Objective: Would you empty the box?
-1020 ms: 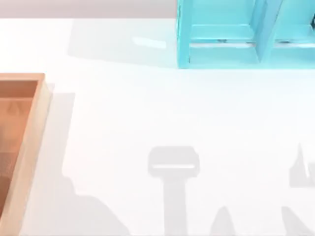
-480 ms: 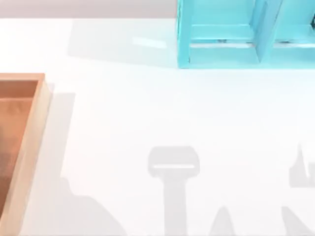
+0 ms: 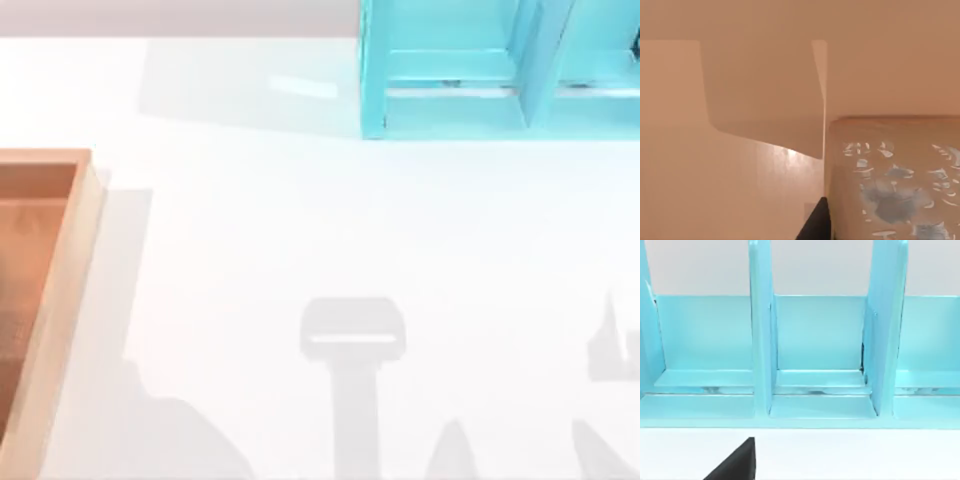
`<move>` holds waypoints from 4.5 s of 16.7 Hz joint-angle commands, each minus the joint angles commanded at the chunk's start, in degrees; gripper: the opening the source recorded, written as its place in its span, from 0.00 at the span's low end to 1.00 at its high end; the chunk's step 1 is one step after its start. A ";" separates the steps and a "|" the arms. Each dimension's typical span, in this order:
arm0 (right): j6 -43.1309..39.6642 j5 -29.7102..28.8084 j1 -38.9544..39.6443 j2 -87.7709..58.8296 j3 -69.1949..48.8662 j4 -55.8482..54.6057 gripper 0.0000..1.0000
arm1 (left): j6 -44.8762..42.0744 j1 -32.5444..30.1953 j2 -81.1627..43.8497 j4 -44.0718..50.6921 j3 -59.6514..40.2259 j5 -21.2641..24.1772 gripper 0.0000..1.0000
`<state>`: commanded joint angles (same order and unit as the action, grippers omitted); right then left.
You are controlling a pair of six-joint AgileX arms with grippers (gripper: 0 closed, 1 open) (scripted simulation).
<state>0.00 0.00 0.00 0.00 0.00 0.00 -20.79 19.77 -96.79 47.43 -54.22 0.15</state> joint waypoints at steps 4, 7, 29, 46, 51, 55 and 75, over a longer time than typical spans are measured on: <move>0.00 0.00 0.00 0.00 0.00 0.00 1.00 | 0.00 0.00 0.00 0.00 0.00 0.00 0.00; 0.00 0.00 0.00 0.00 0.00 0.00 1.00 | 0.00 0.00 0.00 0.00 0.00 0.00 0.00; 0.00 0.00 0.00 0.00 0.00 0.00 1.00 | 0.42 -0.38 6.54 30.07 -23.42 0.00 0.00; 0.00 0.00 0.00 0.00 0.00 0.00 1.00 | 44.83 -45.47 -40.25 29.35 -69.65 0.10 0.00; 0.00 0.00 0.00 0.00 0.00 0.00 1.00 | 45.23 -45.86 -40.71 29.32 -69.98 0.17 0.00; 0.00 0.00 0.00 0.00 0.00 0.00 1.00 | 45.21 -45.88 -41.03 25.49 -66.49 0.15 0.00; 0.00 0.00 0.00 0.00 0.00 0.00 1.00 | 45.27 -45.92 -41.72 19.78 -61.63 0.11 0.90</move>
<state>0.00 0.00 0.00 0.00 0.00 0.00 24.48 -26.15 -138.50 67.21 -115.86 0.26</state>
